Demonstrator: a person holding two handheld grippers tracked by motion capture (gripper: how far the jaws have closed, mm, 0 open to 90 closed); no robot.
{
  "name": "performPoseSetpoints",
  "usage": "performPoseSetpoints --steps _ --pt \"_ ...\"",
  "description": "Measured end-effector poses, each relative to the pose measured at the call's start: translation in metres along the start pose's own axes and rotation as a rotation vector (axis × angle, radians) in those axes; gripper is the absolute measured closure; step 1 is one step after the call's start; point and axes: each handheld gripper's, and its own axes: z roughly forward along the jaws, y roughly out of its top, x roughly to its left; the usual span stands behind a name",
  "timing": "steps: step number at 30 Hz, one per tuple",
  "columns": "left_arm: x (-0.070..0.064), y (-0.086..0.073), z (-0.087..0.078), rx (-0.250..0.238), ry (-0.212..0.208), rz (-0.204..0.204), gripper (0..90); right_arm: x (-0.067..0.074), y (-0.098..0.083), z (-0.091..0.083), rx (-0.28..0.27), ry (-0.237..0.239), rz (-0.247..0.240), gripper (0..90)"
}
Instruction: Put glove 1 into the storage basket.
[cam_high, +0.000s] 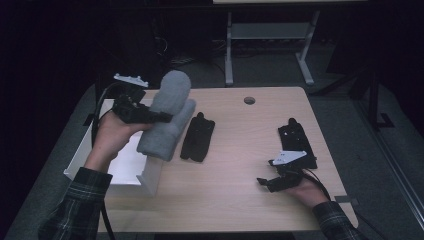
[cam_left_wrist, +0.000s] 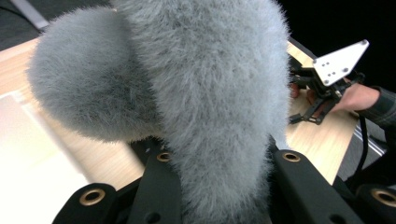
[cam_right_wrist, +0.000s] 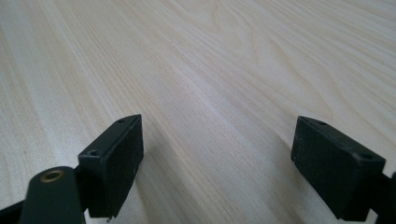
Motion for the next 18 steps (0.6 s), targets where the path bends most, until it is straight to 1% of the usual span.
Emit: performPoseSetpoints --steps 3,4,5,6,9,13,16,18 --pt "0.011 -0.007 -0.015 -0.018 0.020 -0.027 72.3 0.000 0.000 0.000 0.000 0.000 0.000 16.9" --pt "0.014 -0.009 -0.019 -0.017 0.028 -0.031 72.2 0.000 0.000 0.000 0.000 0.000 0.000 16.9" --pt "0.021 -0.014 -0.027 -0.020 0.049 -0.047 72.2 0.000 0.000 0.000 0.000 0.000 0.000 16.8" --pt "0.021 -0.014 -0.027 -0.020 0.049 -0.047 72.2 0.000 0.000 0.000 0.000 -0.001 0.001 16.7" --pt "0.031 -0.023 -0.040 -0.031 0.067 -0.072 72.3 0.000 0.000 0.000 0.000 -0.002 0.003 16.7" --pt "0.044 -0.033 -0.057 -0.042 0.105 -0.104 72.3 0.000 0.000 0.000 0.000 -0.004 0.003 16.7" --pt "0.052 -0.041 -0.064 -0.037 0.135 -0.127 72.3 0.000 0.000 0.000 0.000 -0.004 0.004 16.7" --pt "0.059 -0.048 -0.065 -0.032 0.140 -0.148 72.3 0.000 0.000 0.000 0.000 -0.005 0.004 16.7"
